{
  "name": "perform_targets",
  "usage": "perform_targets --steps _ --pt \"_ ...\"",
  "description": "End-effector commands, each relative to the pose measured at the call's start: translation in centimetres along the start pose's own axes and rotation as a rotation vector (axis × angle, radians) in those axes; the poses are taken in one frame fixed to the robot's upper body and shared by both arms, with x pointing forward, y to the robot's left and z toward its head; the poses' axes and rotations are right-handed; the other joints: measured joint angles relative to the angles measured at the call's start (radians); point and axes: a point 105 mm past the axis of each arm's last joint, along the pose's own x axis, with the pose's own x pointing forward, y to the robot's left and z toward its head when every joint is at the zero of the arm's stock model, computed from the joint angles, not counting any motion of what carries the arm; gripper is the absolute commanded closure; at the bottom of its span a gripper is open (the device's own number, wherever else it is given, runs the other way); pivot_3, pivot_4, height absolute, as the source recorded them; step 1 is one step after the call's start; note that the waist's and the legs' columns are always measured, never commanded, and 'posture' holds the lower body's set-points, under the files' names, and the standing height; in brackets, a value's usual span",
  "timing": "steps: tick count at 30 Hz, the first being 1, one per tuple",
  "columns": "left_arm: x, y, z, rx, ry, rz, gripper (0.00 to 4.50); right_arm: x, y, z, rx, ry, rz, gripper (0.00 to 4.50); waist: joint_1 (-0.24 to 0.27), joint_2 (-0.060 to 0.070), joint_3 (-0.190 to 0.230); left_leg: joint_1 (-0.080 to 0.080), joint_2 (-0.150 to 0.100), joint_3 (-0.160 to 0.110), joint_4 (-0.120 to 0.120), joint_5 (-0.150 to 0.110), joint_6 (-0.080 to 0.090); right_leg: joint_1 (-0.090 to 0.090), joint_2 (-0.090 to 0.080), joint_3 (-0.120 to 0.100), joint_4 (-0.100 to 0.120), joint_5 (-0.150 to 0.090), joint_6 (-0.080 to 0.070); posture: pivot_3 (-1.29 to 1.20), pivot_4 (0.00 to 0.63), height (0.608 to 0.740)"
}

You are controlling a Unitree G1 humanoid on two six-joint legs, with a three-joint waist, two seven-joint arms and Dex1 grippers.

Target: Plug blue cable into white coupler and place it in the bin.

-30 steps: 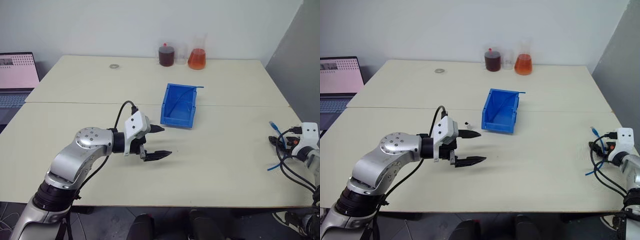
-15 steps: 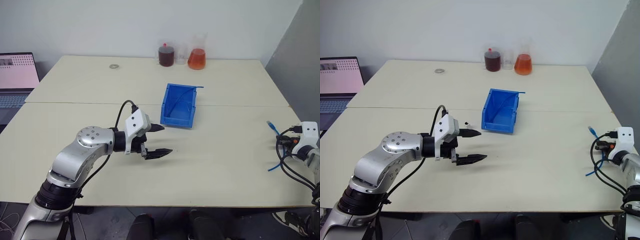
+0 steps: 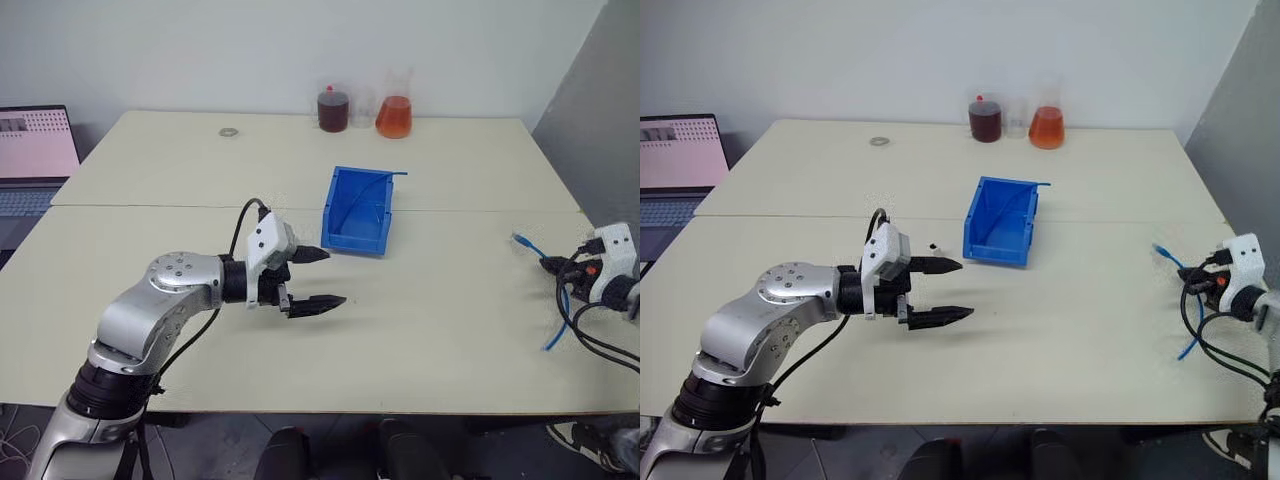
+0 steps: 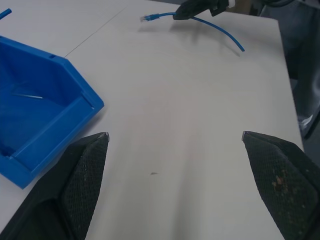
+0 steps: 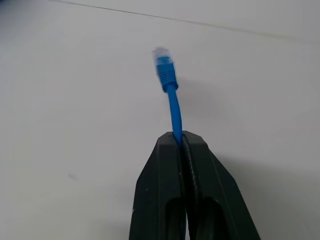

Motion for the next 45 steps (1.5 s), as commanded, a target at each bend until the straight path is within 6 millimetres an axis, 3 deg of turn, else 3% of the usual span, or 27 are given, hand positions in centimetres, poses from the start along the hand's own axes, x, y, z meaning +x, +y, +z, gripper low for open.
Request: perform_targets --steps 1,3,8,10,14,18,25,37,45 --pt "-1.4 -0.9 -0.2 0.035 0.032 -0.028 0.0 -0.8 4.5 3.5 -0.201 0.007 0.24 4.47 -0.001 0.0 0.0 0.001 0.0 0.0 0.0 0.0 0.0 0.0 0.0 0.0 0.0 0.0 0.0 0.0 0.15 0.74" --pt "-2.1 -0.8 -1.2 0.051 0.085 -0.015 0.0 -0.9 6.8 4.0 -0.296 0.038 0.338 4.47 -0.001 0.0 0.0 0.001 0.001 -0.001 -0.001 0.0 0.0 0.0 0.001 0.0 0.0 0.0 0.0 0.0 0.15 0.74" --pt "-5.0 0.4 -4.8 0.074 0.233 0.092 0.0 1.7 13.8 5.2 -0.562 0.009 0.582 4.47 -0.007 0.001 0.001 0.002 0.002 -0.002 0.0 0.0 0.0 0.0 0.002 0.0 0.001 0.0 -0.001 0.0 0.15 0.74" --pt "-5.8 0.6 -5.6 0.065 0.241 0.134 0.0 3.0 16.1 5.4 -0.612 -0.023 0.654 4.47 -0.003 0.001 0.002 0.002 0.002 -0.002 0.0 0.0 0.0 0.0 0.001 -0.001 0.001 0.0 -0.001 0.0 0.15 0.74" --pt "-7.7 1.0 -7.5 0.007 0.236 0.252 0.0 6.9 23.2 5.8 -0.658 -0.122 0.826 4.47 -0.004 -0.001 0.003 0.001 0.002 -0.003 0.0 0.0 0.0 -0.001 0.001 -0.001 0.0 0.0 -0.001 0.0 0.15 0.74" --pt "-8.9 1.3 -8.6 -0.012 0.246 0.324 0.0 9.0 26.8 5.5 -0.661 -0.145 0.887 4.47 0.008 -0.001 0.003 -0.004 0.002 -0.006 0.0 0.0 0.0 -0.004 0.0 -0.003 0.001 0.0 -0.003 0.0 0.15 0.74" --pt "-10.3 0.5 -10.4 -0.031 0.298 0.347 0.0 10.8 29.6 4.5 -0.686 -0.156 0.925 4.47 0.018 -0.001 0.003 -0.005 0.001 -0.006 0.001 0.0 0.0 -0.004 -0.007 -0.004 0.0 0.003 -0.005 0.0 0.15 0.74" --pt "-9.7 0.6 -10.2 -0.025 0.29 0.307 0.0 11.3 31.0 3.9 -0.67 -0.145 0.964 4.47 0.008 -0.001 0.002 -0.004 0.001 -0.006 0.001 0.0 0.0 -0.004 -0.003 -0.005 0.001 0.002 -0.006 0.0 0.15 0.74" --pt "-8.6 1.1 -10.1 -0.006 0.287 0.257 0.0 11.2 30.7 5.0 -0.595 -0.154 0.959 2.68 0.005 -0.001 0.002 -0.004 0.001 -0.006 0.001 0.0 0.0 -0.004 -0.002 -0.005 0.001 0.003 -0.006 0.0 0.15 0.74"
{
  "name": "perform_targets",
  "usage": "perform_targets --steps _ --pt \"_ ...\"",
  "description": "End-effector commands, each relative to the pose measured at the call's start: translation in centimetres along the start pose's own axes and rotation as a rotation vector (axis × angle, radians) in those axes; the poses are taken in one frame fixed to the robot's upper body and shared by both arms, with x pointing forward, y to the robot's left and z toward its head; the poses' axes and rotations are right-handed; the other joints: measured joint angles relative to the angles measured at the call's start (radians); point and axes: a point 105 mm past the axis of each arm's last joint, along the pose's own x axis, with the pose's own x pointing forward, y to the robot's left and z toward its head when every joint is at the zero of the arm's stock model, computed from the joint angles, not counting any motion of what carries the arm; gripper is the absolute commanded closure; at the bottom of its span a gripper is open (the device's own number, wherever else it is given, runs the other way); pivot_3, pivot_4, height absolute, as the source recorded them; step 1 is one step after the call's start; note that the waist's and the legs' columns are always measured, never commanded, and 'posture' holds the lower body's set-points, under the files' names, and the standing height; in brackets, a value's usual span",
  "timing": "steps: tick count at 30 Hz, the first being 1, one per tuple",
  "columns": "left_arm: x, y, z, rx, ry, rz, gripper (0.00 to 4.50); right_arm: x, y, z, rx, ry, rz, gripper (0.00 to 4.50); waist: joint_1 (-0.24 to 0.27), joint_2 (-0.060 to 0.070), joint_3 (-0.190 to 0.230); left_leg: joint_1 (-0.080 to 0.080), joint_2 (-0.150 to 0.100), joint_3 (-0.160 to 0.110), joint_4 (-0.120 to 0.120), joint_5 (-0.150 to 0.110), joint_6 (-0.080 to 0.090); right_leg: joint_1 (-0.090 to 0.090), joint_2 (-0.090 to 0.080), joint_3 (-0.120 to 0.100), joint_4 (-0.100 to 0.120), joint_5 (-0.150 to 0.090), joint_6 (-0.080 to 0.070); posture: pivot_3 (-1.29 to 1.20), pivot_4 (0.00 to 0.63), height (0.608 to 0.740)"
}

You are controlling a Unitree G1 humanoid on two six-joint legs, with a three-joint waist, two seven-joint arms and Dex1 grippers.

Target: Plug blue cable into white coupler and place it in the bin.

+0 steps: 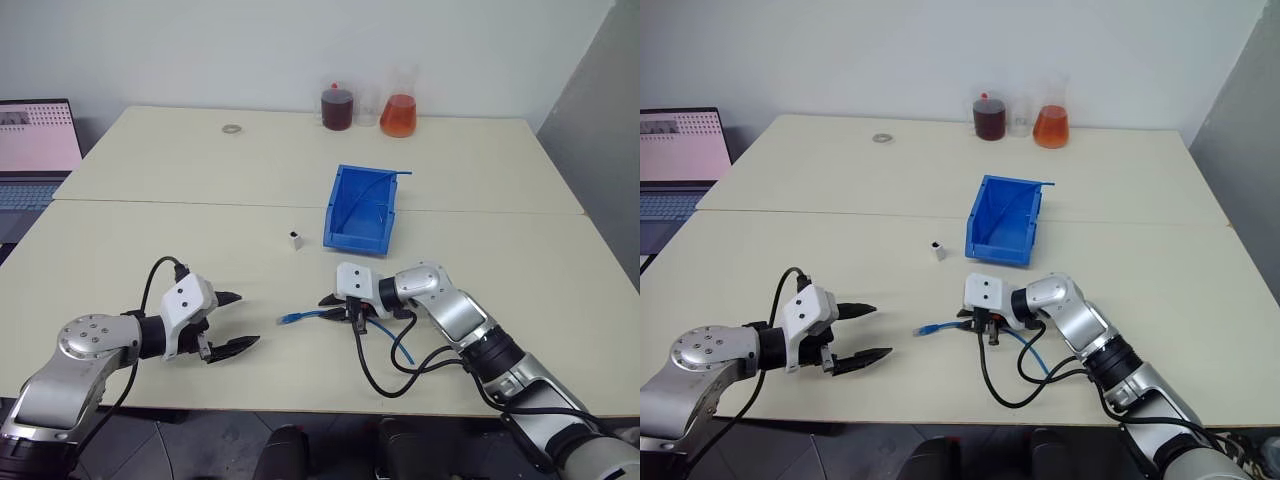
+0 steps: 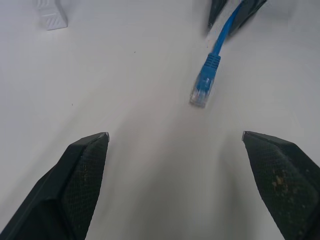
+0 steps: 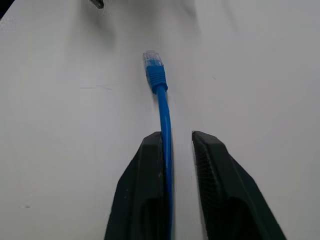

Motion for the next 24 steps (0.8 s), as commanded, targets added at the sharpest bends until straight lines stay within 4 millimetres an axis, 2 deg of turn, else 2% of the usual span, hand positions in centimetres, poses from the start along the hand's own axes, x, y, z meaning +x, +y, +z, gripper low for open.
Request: perform_targets --steps 1,6,12,24 --pt "0.5 0.4 0.5 0.044 -0.009 -0.016 0.0 -1.1 -1.0 2.1 0.0 -0.067 -0.028 2.46 0.001 0.0 0.0 0.0 0.0 0.0 0.0 0.0 0.0 0.0 0.0 0.0 0.0 0.0 0.0 0.0 0.15 0.74" --pt "1.4 0.5 0.4 0.07 -0.005 -0.052 0.0 -2.2 -1.0 3.5 0.058 -0.128 -0.026 1.1 0.0 0.0 0.0 0.0 0.0 0.0 0.0 0.0 0.0 0.0 0.0 0.0 0.0 0.0 0.0 0.0 0.15 0.74" --pt "2.8 0.4 0.3 0.107 -0.004 -0.107 0.0 -3.9 0.3 3.1 0.034 -0.068 -0.01 0.07 0.003 0.0 0.0 -0.001 -0.001 0.0 0.0 0.0 0.0 0.0 0.0 -0.001 0.0 0.0 0.0 0.0 0.15 0.74" --pt "5.0 -0.1 -0.6 0.117 0.046 -0.176 0.0 -5.9 1.6 3.1 -0.008 -0.028 -0.086 0.07 0.0 0.0 0.0 0.0 -0.001 0.0 0.0 0.0 0.0 0.0 0.001 0.0 0.0 -0.001 0.001 0.0 0.15 0.74"
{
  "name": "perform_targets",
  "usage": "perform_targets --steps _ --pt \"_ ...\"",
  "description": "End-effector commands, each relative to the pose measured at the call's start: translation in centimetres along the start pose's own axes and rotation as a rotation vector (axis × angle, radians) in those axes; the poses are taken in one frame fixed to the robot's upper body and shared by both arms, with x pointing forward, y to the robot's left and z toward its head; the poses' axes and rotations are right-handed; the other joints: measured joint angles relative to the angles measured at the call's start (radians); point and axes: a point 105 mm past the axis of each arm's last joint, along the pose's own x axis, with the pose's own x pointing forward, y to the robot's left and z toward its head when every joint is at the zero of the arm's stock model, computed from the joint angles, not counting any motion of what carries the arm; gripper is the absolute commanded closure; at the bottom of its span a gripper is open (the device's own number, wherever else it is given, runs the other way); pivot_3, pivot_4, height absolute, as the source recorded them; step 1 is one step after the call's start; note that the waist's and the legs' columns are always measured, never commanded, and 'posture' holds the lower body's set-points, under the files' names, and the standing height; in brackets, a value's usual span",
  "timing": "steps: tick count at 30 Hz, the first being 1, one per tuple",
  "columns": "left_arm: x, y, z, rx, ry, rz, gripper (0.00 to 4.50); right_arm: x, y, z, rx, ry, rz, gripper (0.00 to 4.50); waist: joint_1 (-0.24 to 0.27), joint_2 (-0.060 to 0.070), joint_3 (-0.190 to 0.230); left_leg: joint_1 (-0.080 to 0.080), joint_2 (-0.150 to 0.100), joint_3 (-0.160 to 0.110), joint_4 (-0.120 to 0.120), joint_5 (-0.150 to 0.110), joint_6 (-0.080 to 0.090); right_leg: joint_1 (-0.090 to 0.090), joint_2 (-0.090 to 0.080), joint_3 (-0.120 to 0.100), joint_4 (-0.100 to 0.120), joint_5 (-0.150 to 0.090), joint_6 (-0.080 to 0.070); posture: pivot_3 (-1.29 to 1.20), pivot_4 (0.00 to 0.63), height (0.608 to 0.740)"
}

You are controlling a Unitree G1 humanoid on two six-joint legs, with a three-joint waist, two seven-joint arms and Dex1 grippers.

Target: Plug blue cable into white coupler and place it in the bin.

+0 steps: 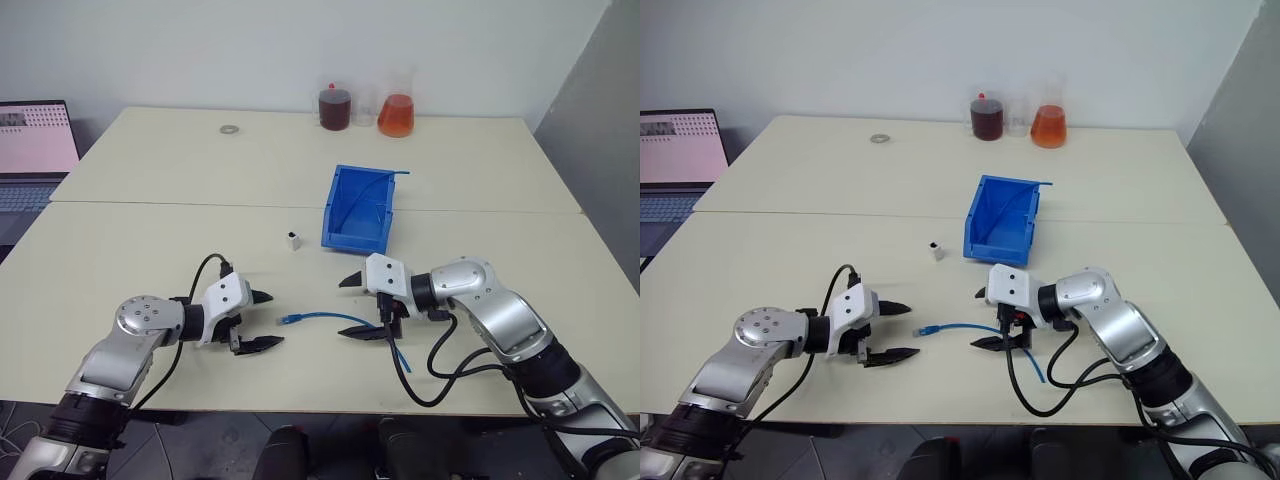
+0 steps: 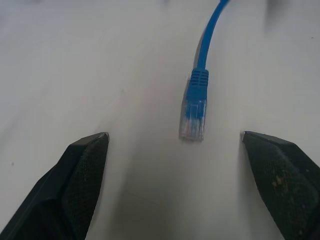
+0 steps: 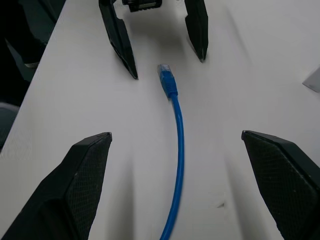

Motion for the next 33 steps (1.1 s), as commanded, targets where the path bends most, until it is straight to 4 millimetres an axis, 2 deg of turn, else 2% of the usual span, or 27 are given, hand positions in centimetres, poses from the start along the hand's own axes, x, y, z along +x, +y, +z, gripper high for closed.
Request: perform_targets --steps 1,5,16,20,27,33 --pt "0.7 -0.4 -0.5 0.014 0.044 -0.034 0.18 -0.8 -0.2 1.2 -0.023 -0.033 -0.049 0.03 0.0 0.0 0.0 0.0 0.0 0.0 0.0 0.0 0.0 0.0 0.0 0.0 0.0 0.0 0.0 0.0 0.15 0.74" --pt "0.8 -1.1 -1.1 0.016 0.091 -0.079 0.83 -1.0 -0.3 1.4 -0.017 -0.039 -0.074 0.0 0.0 0.0 0.0 0.001 0.0 0.0 0.0 0.0 0.0 0.001 0.0 0.0 0.0 0.0 0.0 0.0 0.15 0.74" --pt "0.5 -2.0 -2.8 -0.032 0.184 -0.101 3.29 -1.7 -0.6 2.2 -0.018 -0.076 -0.117 0.0 -0.001 0.002 -0.002 0.004 0.0 0.0 0.0 0.0 0.0 0.004 0.0 0.001 0.0 -0.002 0.003 0.0 0.15 0.74" --pt "0.4 -2.2 -3.3 -0.064 0.197 -0.096 4.19 -2.4 0.0 2.7 -0.013 -0.108 -0.111 0.0 -0.001 0.002 -0.002 0.005 0.0 0.0 0.0 0.0 0.0 0.004 0.0 0.001 0.0 -0.002 0.003 0.0 0.15 0.74" --pt "0.6 -2.1 -2.6 -0.097 0.136 -0.086 4.3 -3.4 1.8 2.7 0.033 -0.132 -0.045 0.0 -0.002 0.002 -0.003 0.006 0.0 0.0 0.0 0.0 0.0 0.004 0.0 0.002 0.0 -0.002 0.004 0.0 0.15 0.74" --pt "0.8 -1.5 2.8 -0.172 -0.102 -0.109 4.3 -5.2 2.9 3.4 0.199 -0.211 -0.003 0.0 -0.001 0.002 -0.003 0.005 0.0 0.0 0.0 0.0 0.0 0.004 0.0 0.001 0.001 -0.002 0.004 0.0 0.15 0.74"
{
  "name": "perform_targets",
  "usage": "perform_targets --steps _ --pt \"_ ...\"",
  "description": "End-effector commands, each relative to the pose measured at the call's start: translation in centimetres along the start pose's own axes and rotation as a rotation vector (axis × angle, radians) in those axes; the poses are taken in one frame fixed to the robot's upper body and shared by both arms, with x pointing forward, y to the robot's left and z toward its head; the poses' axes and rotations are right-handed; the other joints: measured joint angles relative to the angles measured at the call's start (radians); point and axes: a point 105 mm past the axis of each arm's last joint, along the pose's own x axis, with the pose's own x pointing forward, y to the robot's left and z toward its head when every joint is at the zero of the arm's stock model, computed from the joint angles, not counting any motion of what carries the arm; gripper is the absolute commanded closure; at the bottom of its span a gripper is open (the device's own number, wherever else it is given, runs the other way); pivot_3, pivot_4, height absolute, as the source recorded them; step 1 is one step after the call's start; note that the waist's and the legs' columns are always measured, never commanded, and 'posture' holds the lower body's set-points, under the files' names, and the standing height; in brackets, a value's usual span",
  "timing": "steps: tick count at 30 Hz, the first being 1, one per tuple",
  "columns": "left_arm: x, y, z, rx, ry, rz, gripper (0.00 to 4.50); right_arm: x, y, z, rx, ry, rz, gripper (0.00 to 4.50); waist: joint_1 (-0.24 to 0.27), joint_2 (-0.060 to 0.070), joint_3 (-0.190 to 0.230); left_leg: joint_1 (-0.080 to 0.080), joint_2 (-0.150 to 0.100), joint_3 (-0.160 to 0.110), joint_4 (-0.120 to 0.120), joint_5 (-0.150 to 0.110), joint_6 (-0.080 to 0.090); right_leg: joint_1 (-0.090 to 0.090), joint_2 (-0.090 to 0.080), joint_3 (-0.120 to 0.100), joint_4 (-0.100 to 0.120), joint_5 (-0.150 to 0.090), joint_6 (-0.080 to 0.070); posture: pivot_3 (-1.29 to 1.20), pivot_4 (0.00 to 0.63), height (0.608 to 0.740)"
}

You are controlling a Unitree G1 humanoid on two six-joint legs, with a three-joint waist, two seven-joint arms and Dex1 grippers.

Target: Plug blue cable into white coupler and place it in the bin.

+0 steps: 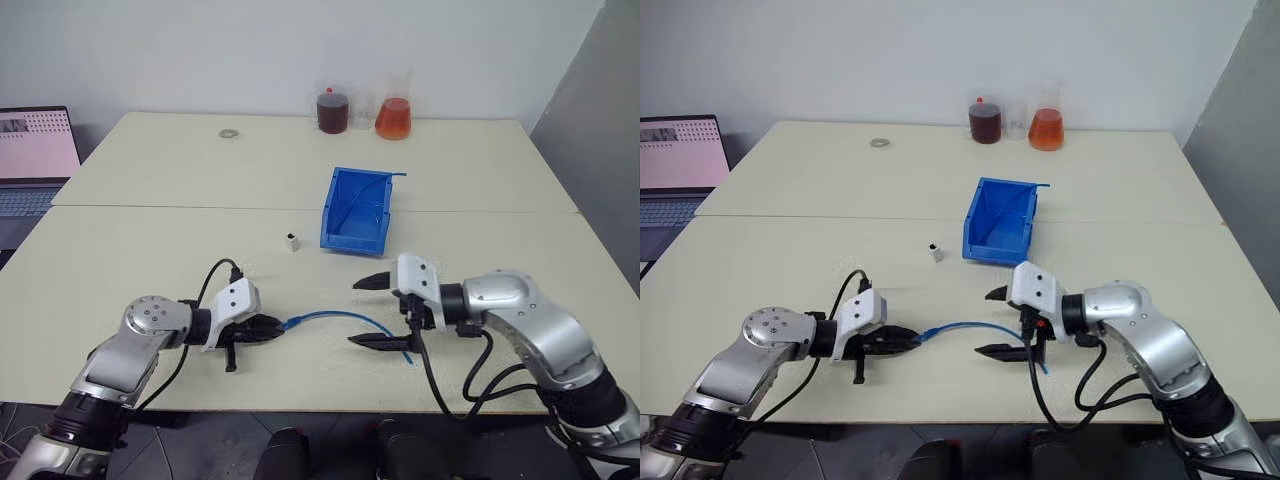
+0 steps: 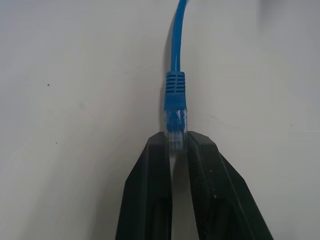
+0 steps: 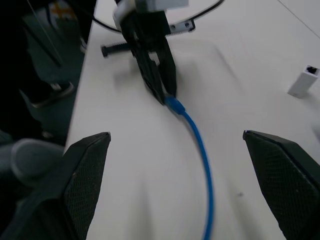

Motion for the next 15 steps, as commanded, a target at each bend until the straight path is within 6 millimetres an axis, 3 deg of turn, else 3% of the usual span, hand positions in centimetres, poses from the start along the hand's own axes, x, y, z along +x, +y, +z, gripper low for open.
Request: perform_targets --steps 1,7,13,15 --pt "0.1 -0.4 3.4 -0.026 -0.125 -0.05 4.3 -1.0 0.9 1.2 0.023 -0.058 0.018 0.0 0.003 -0.001 0.001 -0.001 0.0 0.0 0.0 0.0 0.0 0.0 0.0 0.0 0.0 0.0 0.0 0.0 0.15 0.74" --pt "-0.5 -0.4 7.7 -0.067 -0.254 -0.11 4.3 -0.4 2.2 -0.2 0.08 -0.091 0.0 0.0 0.004 -0.003 0.001 -0.004 -0.001 0.0 0.001 0.0 0.0 -0.001 0.0 -0.002 -0.002 0.0 0.0 0.0 0.15 0.74" --pt "-1.2 -1.1 9.6 -0.085 -0.31 -0.189 4.3 0.1 1.5 -2.0 0.179 -0.106 -0.049 0.0 -0.006 -0.003 0.001 -0.002 0.0 0.0 0.0 0.0 0.0 -0.001 0.001 0.0 -0.002 0.0 0.001 0.0 0.15 0.74" --pt "-1.5 -1.5 10.0 -0.085 -0.32 -0.225 4.3 0.2 1.2 -1.8 0.232 -0.138 -0.036 0.0 -0.004 -0.003 0.001 -0.003 0.0 0.0 0.0 0.0 0.0 -0.001 0.001 0.0 -0.001 0.0 0.0 0.0 0.15 0.74"
